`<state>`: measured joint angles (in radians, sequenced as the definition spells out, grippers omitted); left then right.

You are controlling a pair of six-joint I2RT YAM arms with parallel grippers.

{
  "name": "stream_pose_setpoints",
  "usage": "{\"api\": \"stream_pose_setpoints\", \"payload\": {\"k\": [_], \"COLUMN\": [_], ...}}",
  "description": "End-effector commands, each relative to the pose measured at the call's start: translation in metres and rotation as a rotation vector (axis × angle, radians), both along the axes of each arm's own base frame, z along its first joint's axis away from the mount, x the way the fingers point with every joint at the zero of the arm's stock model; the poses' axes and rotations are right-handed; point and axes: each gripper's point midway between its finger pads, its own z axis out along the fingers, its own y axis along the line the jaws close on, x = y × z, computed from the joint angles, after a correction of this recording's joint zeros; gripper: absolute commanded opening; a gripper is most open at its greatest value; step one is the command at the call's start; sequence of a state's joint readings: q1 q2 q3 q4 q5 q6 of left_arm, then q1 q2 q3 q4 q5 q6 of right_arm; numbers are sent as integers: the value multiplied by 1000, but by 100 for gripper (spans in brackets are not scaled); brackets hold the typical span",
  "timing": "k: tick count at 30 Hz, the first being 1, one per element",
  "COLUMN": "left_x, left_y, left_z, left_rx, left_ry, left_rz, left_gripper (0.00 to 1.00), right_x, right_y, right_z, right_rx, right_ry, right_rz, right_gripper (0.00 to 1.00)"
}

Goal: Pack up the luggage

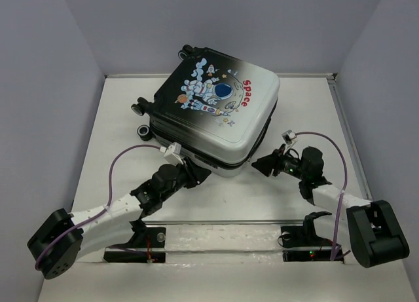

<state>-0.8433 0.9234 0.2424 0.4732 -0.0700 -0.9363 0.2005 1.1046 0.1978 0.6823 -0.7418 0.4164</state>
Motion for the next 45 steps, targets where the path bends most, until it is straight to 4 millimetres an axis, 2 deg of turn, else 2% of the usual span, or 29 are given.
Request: {"api": "stream_pose_setpoints", "payload": {"k": [1, 8, 18, 22, 23, 27, 28, 31, 34, 35, 37, 38, 39, 41, 45], "left_x": [10, 15, 21, 25, 26, 32, 33, 41, 49, 51, 54, 55, 58, 60, 66], "left_y": [-9, -12, -15, -16, -17, -20, -21, -23, -26, -27, -31, -33, -35, -37, -43], "left_z": [27, 30, 31, 30, 31, 33, 34, 41, 46, 49, 52, 50, 48, 47, 46], "left_rx": [-43, -37, -17, -4, -5, -1, 0, -5, -1, -6, -14, -10, -2, 1, 0], "left_ry": [-71, -76, -82, -88, -89, -102, -107, -136, -151, -161, -166, -163, -162, -166, -163], "left_rz": [4, 11, 17, 27, 28, 33, 37, 55, 74, 75, 71, 71, 70, 76, 75], "left_gripper": [44, 44, 43, 43, 43, 42, 42, 41, 41, 40, 40, 40, 40, 39, 38], "right_x": [14, 19, 34, 36, 35, 32, 30, 13, -5, -28, -40, -61, -68, -87, -117], "right_y": [15, 33, 32, 37, 40, 49, 51, 63, 71, 80, 80, 83, 82, 80, 92], "right_z": [32, 26, 29, 29, 31, 38, 37, 16, 8, -8, -19, -25, -30, -36, -39], "right_rx": [-12, -35, -59, -34, -29, 15, 14, -53, -99, -147, -193, -227, -239, -274, -302], "right_ry": [-188, -180, -229, -224, -232, -234, -229, -129, -73, -8, 50, 88, 116, 151, 204], "right_rz": [85, 145, 95, 101, 104, 94, 91, 83, 39, 83, 40, 77, 56, 77, 148], "right_gripper": [55, 52, 49, 31, 29, 7, 7, 7, 7, 7, 7, 7, 7, 7, 7]}}
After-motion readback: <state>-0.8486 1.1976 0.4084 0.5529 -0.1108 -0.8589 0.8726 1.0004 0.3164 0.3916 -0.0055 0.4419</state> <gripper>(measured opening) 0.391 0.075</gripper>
